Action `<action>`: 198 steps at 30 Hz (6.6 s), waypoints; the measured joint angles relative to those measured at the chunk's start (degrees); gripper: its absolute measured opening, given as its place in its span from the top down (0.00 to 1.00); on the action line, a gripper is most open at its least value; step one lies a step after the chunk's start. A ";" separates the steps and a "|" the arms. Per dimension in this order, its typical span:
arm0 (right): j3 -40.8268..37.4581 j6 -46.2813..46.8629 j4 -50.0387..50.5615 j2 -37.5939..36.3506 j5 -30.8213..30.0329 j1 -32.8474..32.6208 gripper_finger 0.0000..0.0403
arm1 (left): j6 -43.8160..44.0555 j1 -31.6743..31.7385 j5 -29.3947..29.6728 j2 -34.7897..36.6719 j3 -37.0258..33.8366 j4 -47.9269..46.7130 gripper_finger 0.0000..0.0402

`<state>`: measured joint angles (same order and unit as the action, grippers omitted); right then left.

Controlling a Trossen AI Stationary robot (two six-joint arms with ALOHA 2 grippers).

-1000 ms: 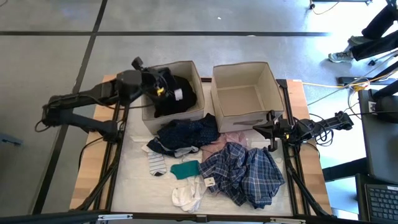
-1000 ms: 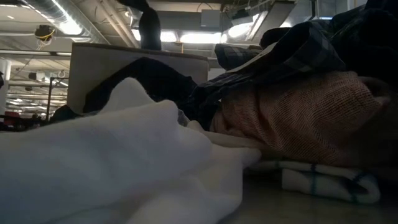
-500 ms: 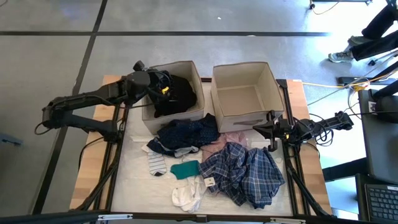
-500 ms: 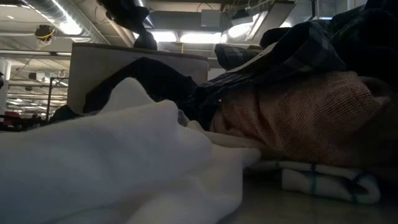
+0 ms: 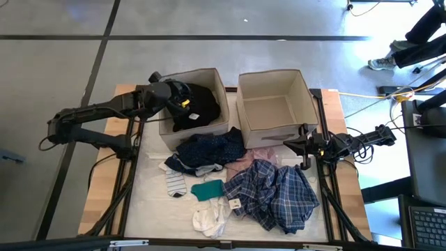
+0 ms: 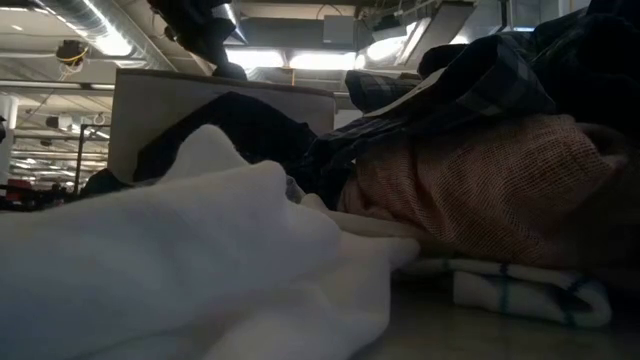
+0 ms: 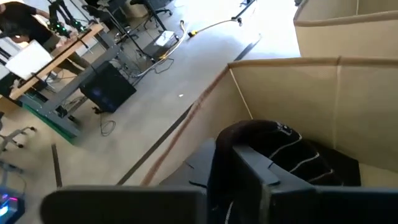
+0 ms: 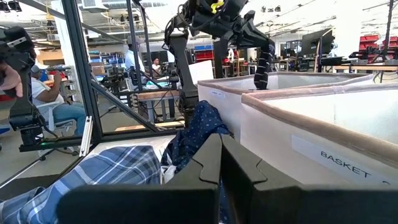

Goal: Sort clothes
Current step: Put the black sock into the left laundry organizer, then put the white sock into the left laundry organizer

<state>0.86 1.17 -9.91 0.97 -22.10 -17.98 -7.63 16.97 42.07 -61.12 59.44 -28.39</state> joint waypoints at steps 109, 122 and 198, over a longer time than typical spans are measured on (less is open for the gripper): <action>36.00 -1.39 -9.57 65.66 -6.81 -21.39 0.97 | 13.58 -53.20 -20.28 -50.10 6.43 26.07 0.65; 35.98 -1.47 -9.31 65.66 -6.83 -21.38 0.97 | 13.18 -52.14 -20.50 -49.88 7.19 25.41 0.97; 35.98 -31.93 -12.90 65.44 -29.36 -21.35 0.97 | 4.66 5.63 -2.51 -13.40 13.09 -18.65 0.98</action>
<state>36.84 -30.76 -22.81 66.41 -51.46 -39.33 -2.97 22.60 39.55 -74.52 72.53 -47.04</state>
